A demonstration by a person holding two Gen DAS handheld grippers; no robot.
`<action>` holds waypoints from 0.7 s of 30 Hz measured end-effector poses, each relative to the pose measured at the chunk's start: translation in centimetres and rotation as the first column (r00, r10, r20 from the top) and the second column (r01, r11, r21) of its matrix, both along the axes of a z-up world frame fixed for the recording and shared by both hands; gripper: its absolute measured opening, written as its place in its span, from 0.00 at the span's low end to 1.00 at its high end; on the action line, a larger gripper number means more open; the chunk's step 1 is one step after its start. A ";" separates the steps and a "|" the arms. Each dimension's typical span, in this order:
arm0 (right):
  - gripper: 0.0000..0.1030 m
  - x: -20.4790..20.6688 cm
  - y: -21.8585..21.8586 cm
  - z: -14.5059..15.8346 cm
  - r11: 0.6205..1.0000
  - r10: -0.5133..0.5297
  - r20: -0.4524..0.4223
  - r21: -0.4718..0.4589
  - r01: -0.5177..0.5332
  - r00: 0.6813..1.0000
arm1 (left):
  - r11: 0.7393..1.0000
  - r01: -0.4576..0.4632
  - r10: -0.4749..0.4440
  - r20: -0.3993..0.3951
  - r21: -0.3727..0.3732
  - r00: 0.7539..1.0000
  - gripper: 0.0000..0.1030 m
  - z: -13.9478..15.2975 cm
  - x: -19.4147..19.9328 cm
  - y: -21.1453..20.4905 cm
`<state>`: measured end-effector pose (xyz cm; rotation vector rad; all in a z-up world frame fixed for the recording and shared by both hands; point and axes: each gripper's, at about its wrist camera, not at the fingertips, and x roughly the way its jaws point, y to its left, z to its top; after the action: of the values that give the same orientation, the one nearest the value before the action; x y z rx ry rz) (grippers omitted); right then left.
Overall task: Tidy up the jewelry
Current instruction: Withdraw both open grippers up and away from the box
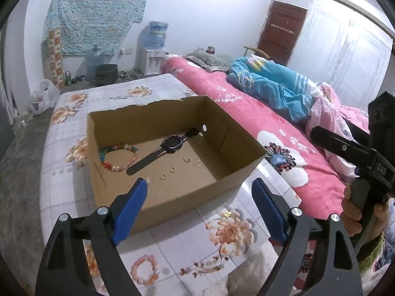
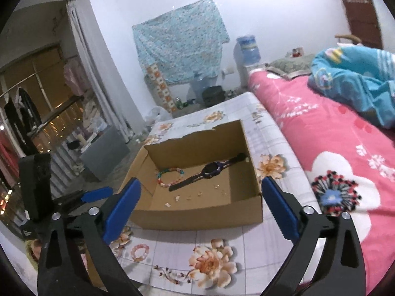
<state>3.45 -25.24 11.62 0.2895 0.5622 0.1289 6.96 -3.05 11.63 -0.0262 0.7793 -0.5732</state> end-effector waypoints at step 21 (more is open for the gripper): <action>0.92 -4.0 5.5 -2.2 0.897 -0.191 -0.011 -0.408 0.170 0.982 | 0.980 -0.197 0.195 0.058 0.029 0.979 0.88 -2.1 -6.1 8.2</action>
<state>-0.57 -19.75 9.42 -0.0627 0.5958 -0.1771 0.84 5.10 9.53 -0.0543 0.7236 -0.3720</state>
